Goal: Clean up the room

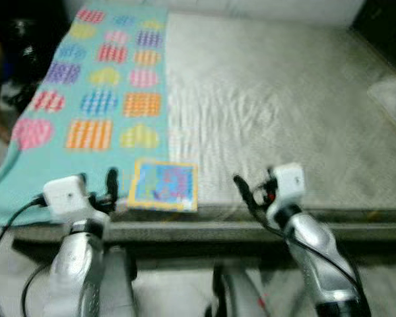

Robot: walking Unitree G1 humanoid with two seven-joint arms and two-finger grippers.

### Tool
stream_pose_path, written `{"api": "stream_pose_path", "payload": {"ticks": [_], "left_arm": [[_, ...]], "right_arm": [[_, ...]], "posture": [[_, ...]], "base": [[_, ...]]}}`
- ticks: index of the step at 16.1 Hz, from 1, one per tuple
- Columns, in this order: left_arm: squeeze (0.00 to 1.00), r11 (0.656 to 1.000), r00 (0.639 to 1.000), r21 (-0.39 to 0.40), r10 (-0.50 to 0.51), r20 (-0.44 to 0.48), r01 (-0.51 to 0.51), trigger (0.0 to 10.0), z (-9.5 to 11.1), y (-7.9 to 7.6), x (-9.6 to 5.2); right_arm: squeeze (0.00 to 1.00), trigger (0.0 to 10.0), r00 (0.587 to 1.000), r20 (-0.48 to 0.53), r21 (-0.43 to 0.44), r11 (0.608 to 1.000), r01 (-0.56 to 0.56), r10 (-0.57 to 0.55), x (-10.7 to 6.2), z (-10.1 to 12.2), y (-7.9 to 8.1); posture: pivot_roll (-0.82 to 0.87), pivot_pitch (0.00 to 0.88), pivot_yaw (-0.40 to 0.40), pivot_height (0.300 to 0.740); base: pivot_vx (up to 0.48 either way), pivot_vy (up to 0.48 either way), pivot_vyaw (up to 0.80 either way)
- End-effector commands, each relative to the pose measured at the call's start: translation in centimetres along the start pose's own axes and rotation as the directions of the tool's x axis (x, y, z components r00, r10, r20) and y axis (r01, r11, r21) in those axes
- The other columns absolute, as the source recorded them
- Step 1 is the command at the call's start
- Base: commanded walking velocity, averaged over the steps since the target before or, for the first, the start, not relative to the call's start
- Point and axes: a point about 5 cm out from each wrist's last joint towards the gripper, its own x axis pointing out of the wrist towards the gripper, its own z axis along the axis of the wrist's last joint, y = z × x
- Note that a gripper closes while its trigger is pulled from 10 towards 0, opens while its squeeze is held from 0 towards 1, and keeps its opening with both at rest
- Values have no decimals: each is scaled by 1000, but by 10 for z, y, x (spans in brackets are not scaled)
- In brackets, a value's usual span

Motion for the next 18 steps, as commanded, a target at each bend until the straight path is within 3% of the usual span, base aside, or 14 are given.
{"api": "stream_pose_path", "payload": {"ticks": [1,4,7,11,15,18], "left_arm": [[0,1000,1000,18,3,16,-4,10000,5,0,1],[0,995,995,34,92,34,-93,10000,9,10,-8],[0,982,981,38,185,57,-188,10000,12,22,-25],[0,969,969,47,239,63,-243,10000,13,29,-36],[0,978,979,55,197,54,-200,10000,13,24,-25],[0,992,993,56,113,40,-115,10000,12,9,-5]], "right_arm": [[0,10000,1000,-18,5,1000,-1,1,-3,-5,-2],[0,10000,995,-30,33,995,-94,95,2,-5,10],[0,10000,980,-32,40,980,-193,194,16,-1,24],[0,10000,966,-34,37,966,-255,256,28,2,31],[0,10000,974,-11,40,974,-224,224,30,4,29],[0,10000,991,10,34,990,-136,136,20,3,11]], "posture": [[-97,201,-99,597],[-62,207,-150,597],[-19,211,-219,597],[17,212,-253,597],[-12,194,-199,597],[-64,185,-123,597]], "base": [[0,0,0],[0,0,0],[0,0,0],[0,0,0],[0,0,0],[0,0,0]]}}
